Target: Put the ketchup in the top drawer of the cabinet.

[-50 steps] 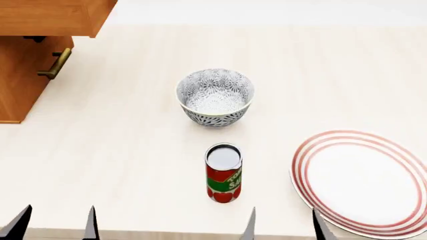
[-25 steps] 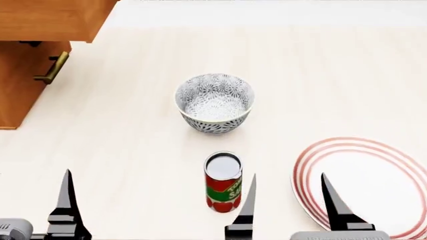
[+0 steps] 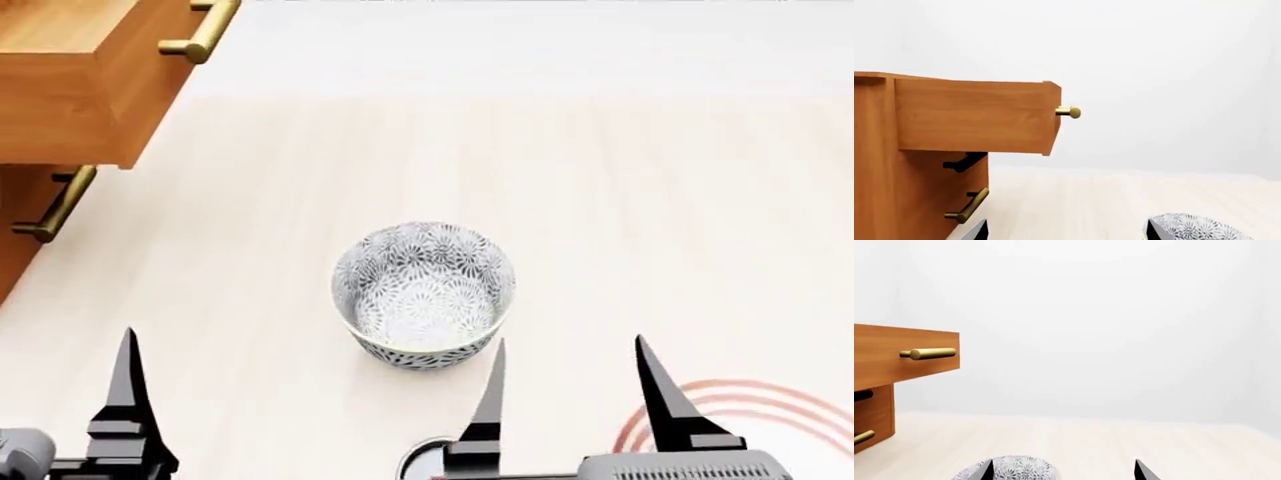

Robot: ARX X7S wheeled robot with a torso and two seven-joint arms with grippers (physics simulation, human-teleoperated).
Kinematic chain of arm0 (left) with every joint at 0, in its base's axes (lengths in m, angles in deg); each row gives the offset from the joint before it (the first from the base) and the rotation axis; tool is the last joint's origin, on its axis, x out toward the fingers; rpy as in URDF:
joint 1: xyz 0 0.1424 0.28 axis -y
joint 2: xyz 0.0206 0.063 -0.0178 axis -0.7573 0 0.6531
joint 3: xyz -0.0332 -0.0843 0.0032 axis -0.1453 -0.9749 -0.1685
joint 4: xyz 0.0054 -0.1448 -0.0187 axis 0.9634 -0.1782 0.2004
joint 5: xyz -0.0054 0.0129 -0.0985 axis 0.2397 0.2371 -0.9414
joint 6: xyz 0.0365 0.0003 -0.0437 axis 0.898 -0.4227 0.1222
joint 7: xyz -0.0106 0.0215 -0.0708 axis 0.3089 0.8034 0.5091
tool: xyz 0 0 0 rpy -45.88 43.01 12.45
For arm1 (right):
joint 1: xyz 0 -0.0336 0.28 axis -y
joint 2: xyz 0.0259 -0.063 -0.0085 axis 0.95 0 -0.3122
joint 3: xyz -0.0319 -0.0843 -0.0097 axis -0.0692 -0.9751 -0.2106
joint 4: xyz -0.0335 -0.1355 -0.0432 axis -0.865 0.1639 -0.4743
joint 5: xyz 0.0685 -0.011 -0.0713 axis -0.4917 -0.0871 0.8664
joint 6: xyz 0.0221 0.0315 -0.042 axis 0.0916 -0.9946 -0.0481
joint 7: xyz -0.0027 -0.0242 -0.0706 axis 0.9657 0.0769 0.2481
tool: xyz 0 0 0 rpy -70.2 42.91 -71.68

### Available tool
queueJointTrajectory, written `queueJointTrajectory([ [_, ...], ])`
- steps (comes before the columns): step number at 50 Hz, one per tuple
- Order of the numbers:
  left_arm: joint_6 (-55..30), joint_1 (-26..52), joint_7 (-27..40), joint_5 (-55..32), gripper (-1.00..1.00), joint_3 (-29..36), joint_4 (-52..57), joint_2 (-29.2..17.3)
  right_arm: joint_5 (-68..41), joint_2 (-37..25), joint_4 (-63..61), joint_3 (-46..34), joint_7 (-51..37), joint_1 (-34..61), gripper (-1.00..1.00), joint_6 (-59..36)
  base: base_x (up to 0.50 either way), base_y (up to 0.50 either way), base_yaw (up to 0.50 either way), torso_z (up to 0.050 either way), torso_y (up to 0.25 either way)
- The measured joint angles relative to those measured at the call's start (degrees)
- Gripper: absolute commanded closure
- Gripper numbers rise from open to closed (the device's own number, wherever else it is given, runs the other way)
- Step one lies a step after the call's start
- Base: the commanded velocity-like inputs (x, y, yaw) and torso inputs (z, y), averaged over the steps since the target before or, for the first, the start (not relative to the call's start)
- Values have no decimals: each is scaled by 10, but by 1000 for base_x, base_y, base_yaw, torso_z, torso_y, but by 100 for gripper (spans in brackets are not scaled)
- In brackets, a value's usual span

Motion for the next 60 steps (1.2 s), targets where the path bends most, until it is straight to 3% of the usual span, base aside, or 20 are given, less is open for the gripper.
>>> queueJointTrajectory([
  [22,-3,9,11,-9,-100,9,-9,-9,-14,-10,6,-7,-7,7,-100,1,390,0,0,0,1],
  [60,-2,13,28,-25,-100,18,-21,-21,-30,-21,21,-18,-24,11,-100,7,0,495,0,0,0],
])
